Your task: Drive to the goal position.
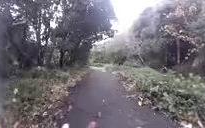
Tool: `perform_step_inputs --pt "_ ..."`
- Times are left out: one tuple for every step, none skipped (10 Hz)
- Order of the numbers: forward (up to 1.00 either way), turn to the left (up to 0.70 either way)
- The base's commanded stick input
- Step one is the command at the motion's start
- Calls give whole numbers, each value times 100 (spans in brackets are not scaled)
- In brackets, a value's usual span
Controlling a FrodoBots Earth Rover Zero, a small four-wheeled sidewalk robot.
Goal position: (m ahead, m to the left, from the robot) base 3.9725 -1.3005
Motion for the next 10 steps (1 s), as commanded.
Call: perform_step_inputs --pt "96 0" --pt "96 0" --pt "96 0" --pt "96 -3" --pt "96 -1" --pt "96 0" --pt "97 0" --pt "96 0" --pt "96 0" --pt "96 0"
